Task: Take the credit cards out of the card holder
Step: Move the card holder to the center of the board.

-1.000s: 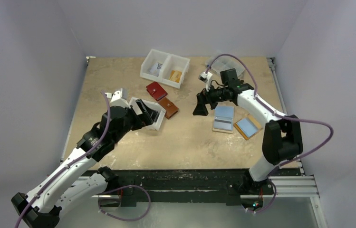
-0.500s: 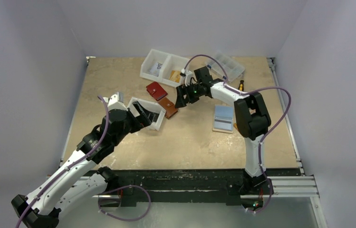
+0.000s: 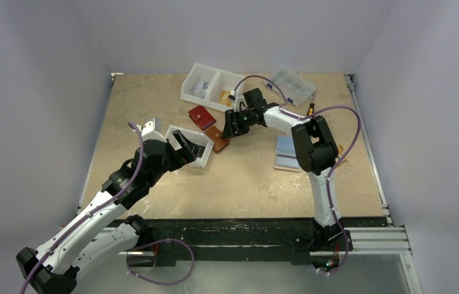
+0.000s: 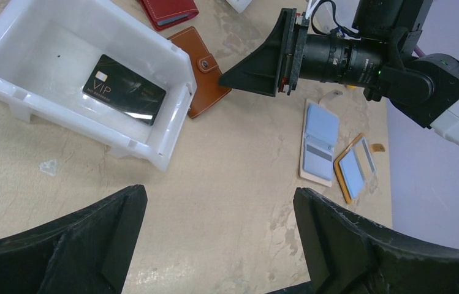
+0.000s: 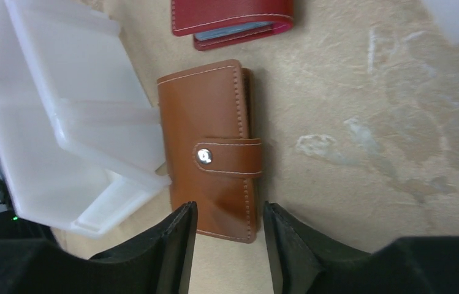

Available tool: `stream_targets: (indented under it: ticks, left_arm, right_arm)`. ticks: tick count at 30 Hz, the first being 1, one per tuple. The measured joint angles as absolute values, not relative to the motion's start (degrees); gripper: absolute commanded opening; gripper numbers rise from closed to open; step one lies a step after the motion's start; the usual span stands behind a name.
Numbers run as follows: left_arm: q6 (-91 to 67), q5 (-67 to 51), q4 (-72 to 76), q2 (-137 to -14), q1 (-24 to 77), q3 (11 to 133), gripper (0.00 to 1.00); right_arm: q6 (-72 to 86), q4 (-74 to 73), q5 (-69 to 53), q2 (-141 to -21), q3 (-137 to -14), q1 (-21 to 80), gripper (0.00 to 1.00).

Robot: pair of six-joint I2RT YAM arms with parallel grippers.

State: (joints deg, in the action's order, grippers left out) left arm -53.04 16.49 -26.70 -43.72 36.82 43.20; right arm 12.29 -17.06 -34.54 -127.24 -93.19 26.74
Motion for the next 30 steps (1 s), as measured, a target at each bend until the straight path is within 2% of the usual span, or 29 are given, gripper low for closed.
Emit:
stream_targets:
  ticks: [13, 27, 28, 30]
  left_arm:
    - [-54.04, 16.34, -26.44, -42.22, 36.82, 41.76, 0.97]
    - [-55.05, 14.24, -24.36, -40.88, 36.82, 39.11, 0.97]
    - [-55.05, 14.02, -24.32, -41.06, 36.82, 39.0, 0.97]
    - [-55.02, 13.67, -24.03, -41.56, 36.82, 38.98, 0.97]
  right_arm:
    - [16.82, -14.26, -37.74, -127.2, -89.27, 27.66, 0.0]
    - [18.61, -10.52, -38.3, -120.25, -80.07, 27.2, 0.0]
    - [18.72, -10.15, -38.28, -120.01, -80.01, 27.2, 0.03]
    - [19.11, -9.13, -38.22, -119.83, -79.9, 27.11, 0.18]
